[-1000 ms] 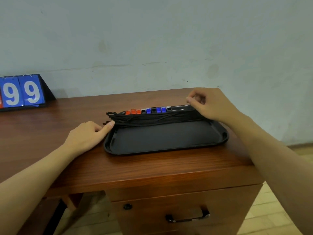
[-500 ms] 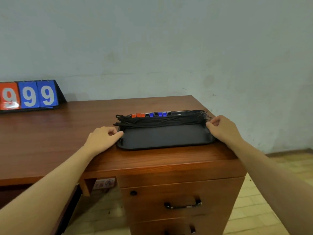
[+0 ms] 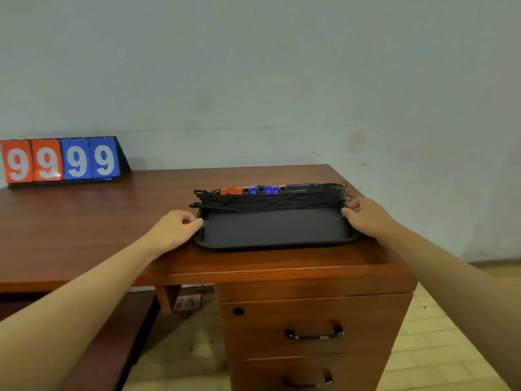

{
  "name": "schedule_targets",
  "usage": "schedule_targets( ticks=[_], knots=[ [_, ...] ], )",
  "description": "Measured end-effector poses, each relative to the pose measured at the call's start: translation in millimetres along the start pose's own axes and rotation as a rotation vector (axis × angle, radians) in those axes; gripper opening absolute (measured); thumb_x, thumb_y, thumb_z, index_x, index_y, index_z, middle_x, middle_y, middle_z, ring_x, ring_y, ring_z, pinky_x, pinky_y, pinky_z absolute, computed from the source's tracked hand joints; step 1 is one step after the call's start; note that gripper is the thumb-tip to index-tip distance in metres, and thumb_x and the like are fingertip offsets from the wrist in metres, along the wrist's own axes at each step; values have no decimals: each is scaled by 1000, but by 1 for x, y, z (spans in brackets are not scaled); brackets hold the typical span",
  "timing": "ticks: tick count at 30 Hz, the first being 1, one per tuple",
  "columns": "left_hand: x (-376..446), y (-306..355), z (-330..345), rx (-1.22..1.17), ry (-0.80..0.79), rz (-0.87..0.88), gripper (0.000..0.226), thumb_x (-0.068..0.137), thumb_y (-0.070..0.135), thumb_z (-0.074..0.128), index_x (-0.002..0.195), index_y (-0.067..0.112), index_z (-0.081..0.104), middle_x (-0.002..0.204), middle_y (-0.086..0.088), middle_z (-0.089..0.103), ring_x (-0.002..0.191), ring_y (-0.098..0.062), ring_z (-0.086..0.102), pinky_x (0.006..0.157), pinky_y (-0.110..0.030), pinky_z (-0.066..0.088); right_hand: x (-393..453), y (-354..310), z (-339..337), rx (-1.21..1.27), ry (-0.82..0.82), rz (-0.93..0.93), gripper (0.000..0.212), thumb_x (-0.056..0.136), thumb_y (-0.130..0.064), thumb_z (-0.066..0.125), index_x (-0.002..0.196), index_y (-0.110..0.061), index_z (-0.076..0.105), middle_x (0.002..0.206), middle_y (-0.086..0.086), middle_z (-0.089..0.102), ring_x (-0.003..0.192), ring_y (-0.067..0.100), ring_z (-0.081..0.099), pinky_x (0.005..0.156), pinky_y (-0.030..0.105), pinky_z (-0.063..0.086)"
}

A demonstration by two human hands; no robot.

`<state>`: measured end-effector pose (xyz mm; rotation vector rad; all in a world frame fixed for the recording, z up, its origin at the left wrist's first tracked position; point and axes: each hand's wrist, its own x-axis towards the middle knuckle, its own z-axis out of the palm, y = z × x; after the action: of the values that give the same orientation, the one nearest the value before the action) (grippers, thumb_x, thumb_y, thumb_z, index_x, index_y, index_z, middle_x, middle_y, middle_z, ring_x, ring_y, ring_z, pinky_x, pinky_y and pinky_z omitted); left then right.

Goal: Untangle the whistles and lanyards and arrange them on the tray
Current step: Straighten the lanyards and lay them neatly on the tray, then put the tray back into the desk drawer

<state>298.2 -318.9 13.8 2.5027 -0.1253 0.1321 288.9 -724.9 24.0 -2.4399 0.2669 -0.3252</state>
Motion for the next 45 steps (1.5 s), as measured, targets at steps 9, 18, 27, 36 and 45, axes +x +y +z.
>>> schedule_targets(
  ticks=[9, 18, 27, 36, 45],
  knots=[
    [-87, -45, -80, -3, 63, -62, 38, 102, 34, 53, 78, 8, 68, 72, -7, 62, 71, -19, 57, 65, -30, 40, -56, -75, 10, 120, -171, -79, 32, 105, -30, 49, 82, -13, 61, 78, 10, 61, 72, 23, 60, 77, 42, 55],
    [-192, -96, -172, 67, 180, -176, 37, 101, 36, 54, 74, 16, 69, 75, -3, 66, 72, -17, 58, 65, -32, 40, -121, -145, 72, 308, -358, -120, 38, 100, -44, 46, 91, -10, 60, 86, 10, 62, 75, 32, 61, 77, 46, 55],
    [-299, -173, -227, 103, 205, -330, 40, 101, 36, 53, 69, 13, 58, 68, -3, 55, 68, -20, 53, 62, -32, 35, -225, -210, 117, 369, -535, -216, 34, 105, -38, 46, 119, -7, 52, 113, 28, 64, 91, 41, 63, 82, 50, 54],
    [-359, -230, -243, 104, 170, -449, 49, 97, 48, 52, 76, 5, 62, 73, -16, 57, 74, -38, 57, 63, -32, 37, -284, -226, 154, 279, -665, -356, 22, 102, -43, 51, 112, -25, 44, 81, 3, 57, 59, 13, 49, 54, 29, 39],
    [-371, -263, -231, 161, 154, -472, 40, 97, 49, 55, 87, 13, 68, 89, -7, 66, 84, -22, 63, 71, -32, 50, -309, -218, 180, 210, -666, -410, 30, 99, -49, 50, 116, -25, 43, 80, 4, 58, 57, 9, 48, 52, 26, 39]
  ],
)
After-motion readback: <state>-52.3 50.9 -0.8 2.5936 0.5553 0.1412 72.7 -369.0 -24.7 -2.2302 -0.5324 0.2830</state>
